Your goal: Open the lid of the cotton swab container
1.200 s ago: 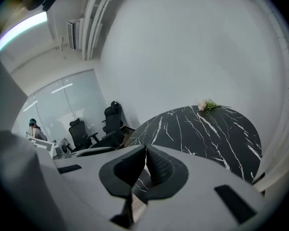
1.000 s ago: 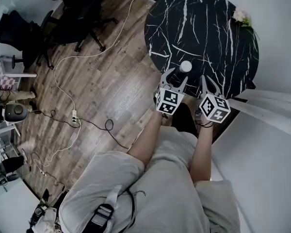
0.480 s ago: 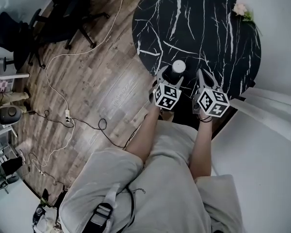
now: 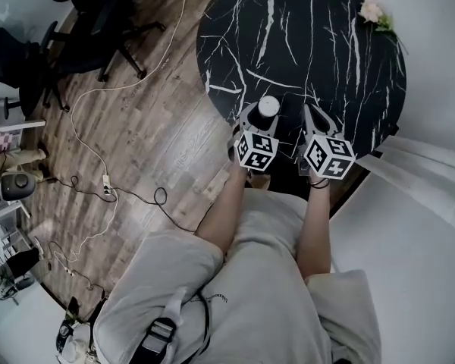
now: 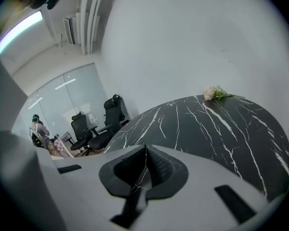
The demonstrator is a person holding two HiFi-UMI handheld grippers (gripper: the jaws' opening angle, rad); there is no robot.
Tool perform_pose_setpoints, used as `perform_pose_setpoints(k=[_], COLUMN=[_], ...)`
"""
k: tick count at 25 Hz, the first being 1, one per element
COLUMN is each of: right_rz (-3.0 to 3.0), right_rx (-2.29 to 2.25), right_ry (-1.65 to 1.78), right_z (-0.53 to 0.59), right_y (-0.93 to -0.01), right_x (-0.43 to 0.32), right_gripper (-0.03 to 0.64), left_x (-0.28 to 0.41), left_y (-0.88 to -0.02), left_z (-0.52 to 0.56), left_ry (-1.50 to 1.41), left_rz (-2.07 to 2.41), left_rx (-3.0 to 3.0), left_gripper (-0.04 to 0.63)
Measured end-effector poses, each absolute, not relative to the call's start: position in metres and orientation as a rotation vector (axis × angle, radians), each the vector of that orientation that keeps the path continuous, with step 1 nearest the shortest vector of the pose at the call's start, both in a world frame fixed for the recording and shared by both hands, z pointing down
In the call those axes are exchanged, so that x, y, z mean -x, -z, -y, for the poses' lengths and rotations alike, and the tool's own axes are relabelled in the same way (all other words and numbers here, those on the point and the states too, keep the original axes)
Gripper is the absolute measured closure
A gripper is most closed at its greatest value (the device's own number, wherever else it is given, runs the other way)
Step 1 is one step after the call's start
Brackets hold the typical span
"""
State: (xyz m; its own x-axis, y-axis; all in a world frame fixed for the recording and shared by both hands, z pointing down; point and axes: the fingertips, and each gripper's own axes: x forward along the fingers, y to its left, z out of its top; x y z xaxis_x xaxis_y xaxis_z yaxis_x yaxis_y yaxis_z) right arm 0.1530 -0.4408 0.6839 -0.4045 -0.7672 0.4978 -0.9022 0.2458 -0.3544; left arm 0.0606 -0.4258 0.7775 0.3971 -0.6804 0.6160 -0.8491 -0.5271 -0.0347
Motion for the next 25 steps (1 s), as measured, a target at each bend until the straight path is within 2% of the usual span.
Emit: perform_pose_setpoints(k=[12,25], right_rz=[2.377,2.477], right_rx=[-1.509,-1.544], right_ry=[-0.806,-0.669], right_z=[0.411,0.324], right_y=[-0.621,-0.531], right_x=[-0.132,-0.092], right_gripper=[0.583,0.581], left_x=[-0.060,-0.037], left_y=[-0.700,-0.596], left_z=[0.406,0.329], left_ry=[-0.729,-0.612], left_rz=[1.368,1.351], left_rx=[-2.463,-2.597], left_gripper=[0.345,0.345])
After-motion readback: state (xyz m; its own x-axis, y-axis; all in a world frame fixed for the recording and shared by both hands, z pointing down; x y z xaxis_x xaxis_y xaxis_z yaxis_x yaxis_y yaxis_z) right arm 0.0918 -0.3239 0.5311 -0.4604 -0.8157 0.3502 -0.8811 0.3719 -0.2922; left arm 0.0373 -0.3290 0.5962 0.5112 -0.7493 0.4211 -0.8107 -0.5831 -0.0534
